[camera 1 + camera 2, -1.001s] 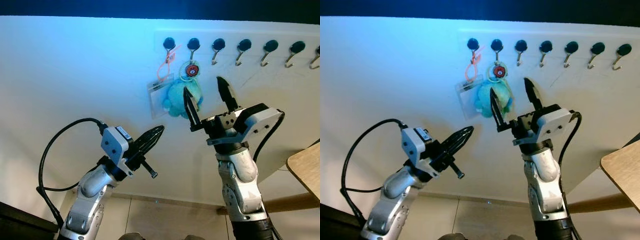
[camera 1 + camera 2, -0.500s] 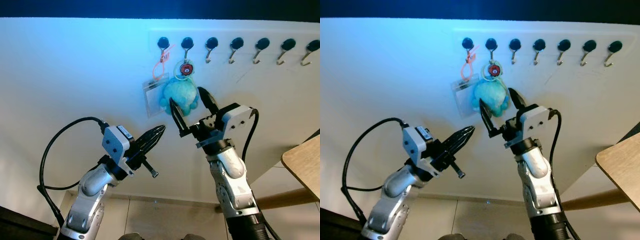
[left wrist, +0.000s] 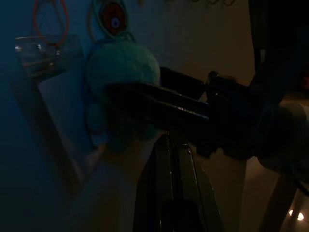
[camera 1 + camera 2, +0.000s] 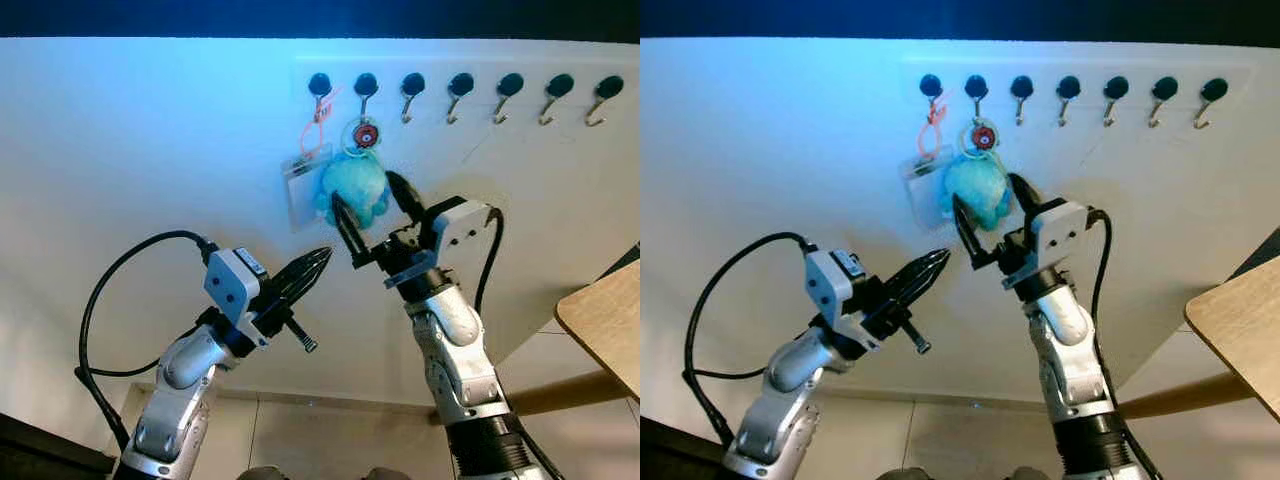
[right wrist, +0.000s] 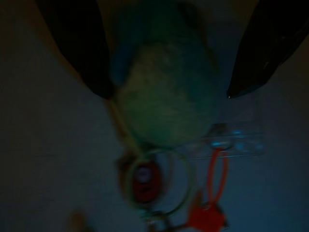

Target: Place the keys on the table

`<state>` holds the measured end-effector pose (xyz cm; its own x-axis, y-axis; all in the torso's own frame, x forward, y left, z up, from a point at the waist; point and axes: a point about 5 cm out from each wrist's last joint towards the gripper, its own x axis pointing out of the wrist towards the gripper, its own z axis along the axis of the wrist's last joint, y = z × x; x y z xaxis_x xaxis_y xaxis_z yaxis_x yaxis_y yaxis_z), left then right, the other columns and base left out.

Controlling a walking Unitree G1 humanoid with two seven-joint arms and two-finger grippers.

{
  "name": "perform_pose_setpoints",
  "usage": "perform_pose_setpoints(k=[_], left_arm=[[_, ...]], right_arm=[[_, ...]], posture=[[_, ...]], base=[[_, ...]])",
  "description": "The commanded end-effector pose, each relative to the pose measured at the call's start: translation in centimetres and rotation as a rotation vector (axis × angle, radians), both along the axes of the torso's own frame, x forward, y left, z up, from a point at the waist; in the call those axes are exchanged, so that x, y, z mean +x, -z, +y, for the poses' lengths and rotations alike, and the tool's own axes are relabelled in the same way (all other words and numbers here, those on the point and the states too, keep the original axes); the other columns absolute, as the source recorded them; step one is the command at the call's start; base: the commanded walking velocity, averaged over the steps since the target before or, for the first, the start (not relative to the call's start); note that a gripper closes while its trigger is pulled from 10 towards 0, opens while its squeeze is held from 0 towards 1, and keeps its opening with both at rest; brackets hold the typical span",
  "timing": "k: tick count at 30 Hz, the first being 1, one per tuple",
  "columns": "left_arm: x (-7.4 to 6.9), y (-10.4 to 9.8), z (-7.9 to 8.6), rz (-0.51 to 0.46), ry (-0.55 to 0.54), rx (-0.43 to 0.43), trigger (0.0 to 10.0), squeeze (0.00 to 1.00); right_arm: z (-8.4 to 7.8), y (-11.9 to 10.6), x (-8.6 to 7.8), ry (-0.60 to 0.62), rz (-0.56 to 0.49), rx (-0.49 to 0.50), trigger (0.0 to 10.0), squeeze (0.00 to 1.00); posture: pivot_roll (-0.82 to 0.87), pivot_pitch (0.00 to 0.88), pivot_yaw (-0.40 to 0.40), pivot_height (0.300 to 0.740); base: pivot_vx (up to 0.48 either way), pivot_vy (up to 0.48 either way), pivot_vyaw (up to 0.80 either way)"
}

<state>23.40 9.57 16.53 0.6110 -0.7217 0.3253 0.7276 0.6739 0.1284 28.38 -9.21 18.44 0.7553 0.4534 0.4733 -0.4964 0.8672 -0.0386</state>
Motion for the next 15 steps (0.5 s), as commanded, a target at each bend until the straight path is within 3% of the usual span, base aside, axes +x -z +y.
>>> perform_pose_setpoints(k=[1, 11, 13, 14, 15], left_arm=[[-0.02, 0.12, -0.01, 0.003, 0.002, 0.006, 10.0, 0.00], [-0.12, -0.05, -0.24, -0.003, 0.012, 0.001, 10.0, 0.00], [-0.15, -0.05, -0.25, -0.004, 0.014, 0.002, 10.0, 0.00], [-0.15, -0.06, -0.25, -0.005, 0.015, 0.002, 10.0, 0.00], [-0.16, -0.08, -0.25, -0.005, 0.015, 0.002, 10.0, 0.00]], right_arm=[[0.38, 0.37, -0.05, -0.020, 0.020, -0.004, 10.0, 0.00], [0.55, 0.34, -0.28, -0.039, 0.018, 0.004, 10.0, 0.00], [0.54, 0.36, -0.29, -0.038, 0.021, 0.008, 6.0, 0.00], [0.54, 0.36, -0.31, -0.039, 0.021, 0.011, 4.5, 0.00], [0.53, 0.34, -0.34, -0.039, 0.019, 0.016, 0.0, 0.00]], posture=[[0.02, 0.035, 0.033, 0.740], [0.02, 0.040, 0.033, 0.740], [0.02, 0.041, 0.034, 0.740], [0.02, 0.041, 0.034, 0.740], [0.02, 0.042, 0.034, 0.740]], base=[[0.000, 0.000, 0.00], [0.000, 0.000, 0.00], [0.000, 0.000, 0.00], [0.000, 0.000, 0.00], [0.000, 0.000, 0.00]])
